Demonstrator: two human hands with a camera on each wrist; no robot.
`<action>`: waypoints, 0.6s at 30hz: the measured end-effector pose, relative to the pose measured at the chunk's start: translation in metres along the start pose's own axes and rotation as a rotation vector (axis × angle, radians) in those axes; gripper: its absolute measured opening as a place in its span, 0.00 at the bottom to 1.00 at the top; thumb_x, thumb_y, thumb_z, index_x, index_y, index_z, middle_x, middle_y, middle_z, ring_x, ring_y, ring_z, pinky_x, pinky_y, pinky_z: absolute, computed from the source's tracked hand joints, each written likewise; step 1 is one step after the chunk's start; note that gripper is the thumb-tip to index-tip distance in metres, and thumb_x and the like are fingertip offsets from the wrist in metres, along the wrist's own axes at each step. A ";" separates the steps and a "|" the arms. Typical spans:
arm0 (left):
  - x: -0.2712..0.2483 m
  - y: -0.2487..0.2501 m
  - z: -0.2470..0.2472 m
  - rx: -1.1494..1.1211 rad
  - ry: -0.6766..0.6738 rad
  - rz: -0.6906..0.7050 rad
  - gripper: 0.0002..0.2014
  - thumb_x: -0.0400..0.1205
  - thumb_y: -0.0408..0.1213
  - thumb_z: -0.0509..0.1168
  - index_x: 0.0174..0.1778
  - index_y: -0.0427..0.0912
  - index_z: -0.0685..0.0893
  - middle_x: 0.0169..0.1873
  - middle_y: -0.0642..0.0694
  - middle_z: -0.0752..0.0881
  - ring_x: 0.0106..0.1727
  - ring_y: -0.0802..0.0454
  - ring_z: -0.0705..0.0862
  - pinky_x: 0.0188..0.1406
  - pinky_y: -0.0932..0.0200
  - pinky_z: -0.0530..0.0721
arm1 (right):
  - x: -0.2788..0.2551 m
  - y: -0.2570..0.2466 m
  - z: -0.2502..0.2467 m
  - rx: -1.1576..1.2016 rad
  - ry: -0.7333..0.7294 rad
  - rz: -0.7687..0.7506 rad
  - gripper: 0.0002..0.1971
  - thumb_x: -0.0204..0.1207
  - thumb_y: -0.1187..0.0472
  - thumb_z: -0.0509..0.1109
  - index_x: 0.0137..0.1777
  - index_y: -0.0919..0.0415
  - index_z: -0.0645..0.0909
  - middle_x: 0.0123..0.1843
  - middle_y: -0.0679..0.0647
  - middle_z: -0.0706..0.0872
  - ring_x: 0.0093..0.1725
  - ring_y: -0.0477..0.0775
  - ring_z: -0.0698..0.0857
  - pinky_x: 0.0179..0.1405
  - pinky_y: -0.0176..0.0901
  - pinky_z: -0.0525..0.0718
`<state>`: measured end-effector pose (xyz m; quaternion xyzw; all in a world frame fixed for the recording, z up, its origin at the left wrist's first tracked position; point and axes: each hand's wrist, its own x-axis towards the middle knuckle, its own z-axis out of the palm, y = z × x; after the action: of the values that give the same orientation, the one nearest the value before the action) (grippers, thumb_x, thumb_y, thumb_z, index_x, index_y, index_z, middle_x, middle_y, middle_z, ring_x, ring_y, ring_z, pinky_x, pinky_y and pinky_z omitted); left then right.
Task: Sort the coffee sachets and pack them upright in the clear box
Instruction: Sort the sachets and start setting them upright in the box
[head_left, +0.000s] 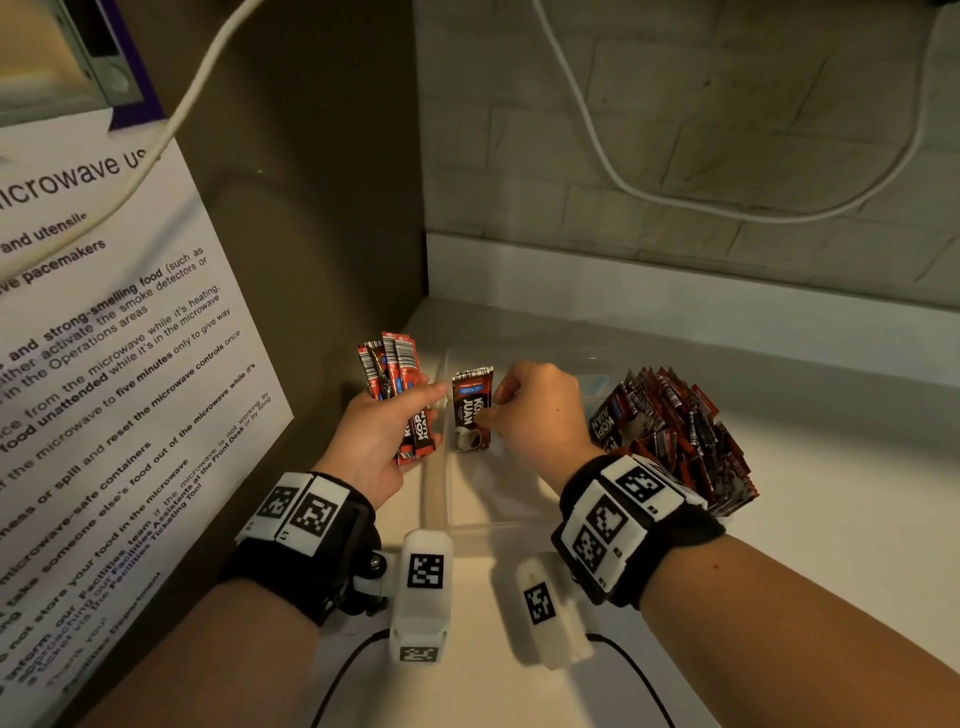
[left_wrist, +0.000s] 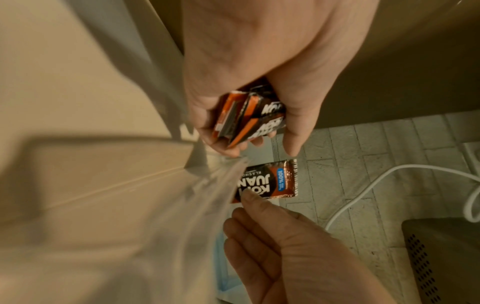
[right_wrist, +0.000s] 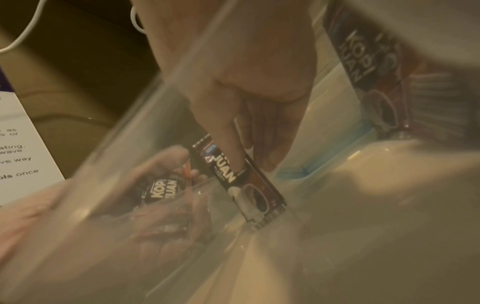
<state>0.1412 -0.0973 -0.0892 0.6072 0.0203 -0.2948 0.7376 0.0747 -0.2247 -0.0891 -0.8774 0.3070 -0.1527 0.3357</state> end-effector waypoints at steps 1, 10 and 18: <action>0.000 0.000 0.000 -0.001 0.002 0.003 0.08 0.76 0.31 0.74 0.45 0.45 0.84 0.35 0.46 0.84 0.39 0.51 0.84 0.45 0.52 0.84 | -0.001 0.000 -0.001 -0.009 -0.012 0.000 0.16 0.65 0.60 0.81 0.30 0.54 0.73 0.38 0.52 0.81 0.40 0.52 0.81 0.34 0.37 0.74; -0.002 0.003 0.002 -0.046 0.030 -0.009 0.05 0.78 0.30 0.71 0.44 0.43 0.83 0.33 0.46 0.84 0.35 0.53 0.83 0.40 0.56 0.82 | -0.005 -0.006 0.002 0.020 -0.063 -0.025 0.20 0.67 0.56 0.81 0.52 0.57 0.75 0.47 0.53 0.81 0.45 0.55 0.82 0.38 0.41 0.77; 0.000 0.002 0.000 -0.051 0.022 -0.012 0.05 0.77 0.30 0.71 0.45 0.43 0.83 0.32 0.47 0.83 0.35 0.54 0.83 0.39 0.56 0.83 | -0.004 -0.009 0.005 0.029 -0.099 -0.032 0.15 0.71 0.55 0.78 0.48 0.55 0.73 0.44 0.52 0.80 0.45 0.58 0.86 0.41 0.47 0.83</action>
<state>0.1422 -0.0975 -0.0873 0.5911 0.0398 -0.2919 0.7508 0.0776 -0.2145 -0.0866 -0.8837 0.2736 -0.1190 0.3607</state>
